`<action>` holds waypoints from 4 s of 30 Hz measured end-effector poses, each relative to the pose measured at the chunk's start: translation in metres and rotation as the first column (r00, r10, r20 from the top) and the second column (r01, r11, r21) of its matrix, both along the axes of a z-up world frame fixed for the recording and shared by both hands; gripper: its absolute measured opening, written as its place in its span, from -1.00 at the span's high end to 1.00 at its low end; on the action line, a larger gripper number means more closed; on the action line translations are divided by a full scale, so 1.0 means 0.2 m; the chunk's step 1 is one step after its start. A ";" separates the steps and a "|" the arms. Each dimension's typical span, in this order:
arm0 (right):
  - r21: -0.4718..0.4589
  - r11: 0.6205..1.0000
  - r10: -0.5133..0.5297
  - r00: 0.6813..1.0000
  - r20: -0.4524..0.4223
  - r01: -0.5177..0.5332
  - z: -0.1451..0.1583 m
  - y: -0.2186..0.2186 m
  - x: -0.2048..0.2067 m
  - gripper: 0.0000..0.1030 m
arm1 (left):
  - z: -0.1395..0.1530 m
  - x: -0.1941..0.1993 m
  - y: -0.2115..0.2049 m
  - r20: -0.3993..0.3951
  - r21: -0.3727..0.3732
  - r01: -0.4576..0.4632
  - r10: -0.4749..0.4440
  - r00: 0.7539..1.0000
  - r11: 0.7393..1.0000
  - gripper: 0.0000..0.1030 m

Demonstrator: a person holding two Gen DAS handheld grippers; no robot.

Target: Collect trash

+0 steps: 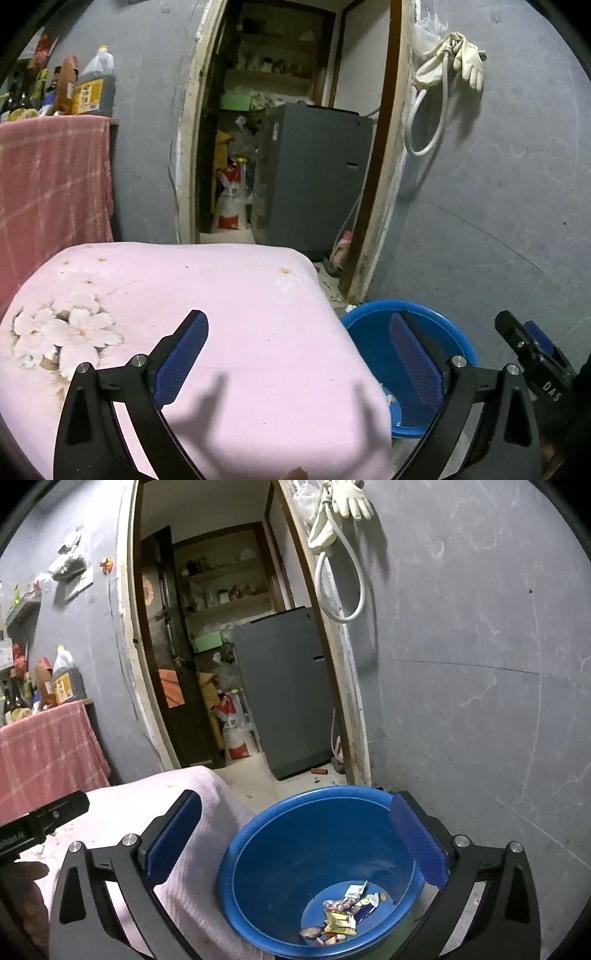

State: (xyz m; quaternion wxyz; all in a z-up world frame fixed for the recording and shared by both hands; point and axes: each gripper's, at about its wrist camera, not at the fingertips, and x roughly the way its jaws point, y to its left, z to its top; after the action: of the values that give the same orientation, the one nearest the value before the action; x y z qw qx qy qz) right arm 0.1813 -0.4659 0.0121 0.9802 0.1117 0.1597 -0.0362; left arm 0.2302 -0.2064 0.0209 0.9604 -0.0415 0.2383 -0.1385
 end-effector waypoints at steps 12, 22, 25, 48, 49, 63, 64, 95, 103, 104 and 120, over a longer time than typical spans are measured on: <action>-0.051 0.998 0.027 0.998 0.065 -0.023 0.14 0.09 -0.14 -1.00 | 0.09 -0.15 0.11 0.082 -0.019 -0.037 0.039 0.996 0.999 -0.95; -0.083 0.995 0.061 0.995 0.081 -0.054 0.24 0.19 -0.36 -1.00 | 0.18 -0.39 0.19 0.162 -0.023 -0.028 0.031 0.986 0.999 -0.96; -0.100 0.994 0.061 0.994 0.091 -0.052 0.25 0.23 -0.45 -1.00 | 0.20 -0.49 0.23 0.178 -0.021 -0.024 0.028 0.984 0.999 -0.96; -0.201 0.978 0.087 0.988 0.126 -0.060 0.10 0.55 -0.91 -1.00 | -0.02 -0.99 0.44 0.223 0.034 -0.083 0.074 0.972 0.996 -0.96; -0.202 0.978 0.084 0.988 0.126 -0.058 0.08 0.56 -0.91 -1.00 | -0.03 -1.00 0.45 0.225 0.035 -0.085 0.075 0.972 0.996 -0.96; -0.191 0.980 0.079 0.992 0.096 -0.060 0.02 0.56 -0.90 -1.00 | -0.09 -0.99 0.47 0.202 0.029 -0.098 0.090 0.975 0.995 -0.96; -0.189 0.980 0.079 0.993 0.093 -0.060 0.02 0.56 -0.89 -1.00 | -0.09 -0.99 0.47 0.200 0.029 -0.097 0.089 0.976 0.995 -0.96; -0.180 0.982 0.077 0.992 0.096 -0.059 0.01 0.55 -0.89 -1.00 | -0.11 -0.99 0.49 0.197 0.027 -0.093 0.086 0.977 0.995 -0.96; -0.180 0.982 0.079 0.992 0.096 -0.060 0.01 0.54 -0.89 -1.00 | -0.10 -0.99 0.49 0.193 0.026 -0.096 0.089 0.977 0.995 -0.96; -0.180 0.982 0.079 0.992 0.096 -0.061 0.01 0.55 -0.89 -1.00 | -0.10 -0.99 0.49 0.194 0.025 -0.095 0.088 0.977 0.995 -0.96; -0.184 0.981 0.083 0.992 0.095 -0.065 0.02 0.56 -0.89 -1.00 | -0.13 -0.97 0.51 0.170 0.010 -0.110 0.106 0.980 0.994 -0.96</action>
State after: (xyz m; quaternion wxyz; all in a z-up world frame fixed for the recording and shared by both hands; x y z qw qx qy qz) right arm 0.0031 -0.3544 0.0166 0.9938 0.0180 0.1092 -0.0083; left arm 0.0366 -0.1046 -0.0041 0.9836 -0.0332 0.1548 -0.0869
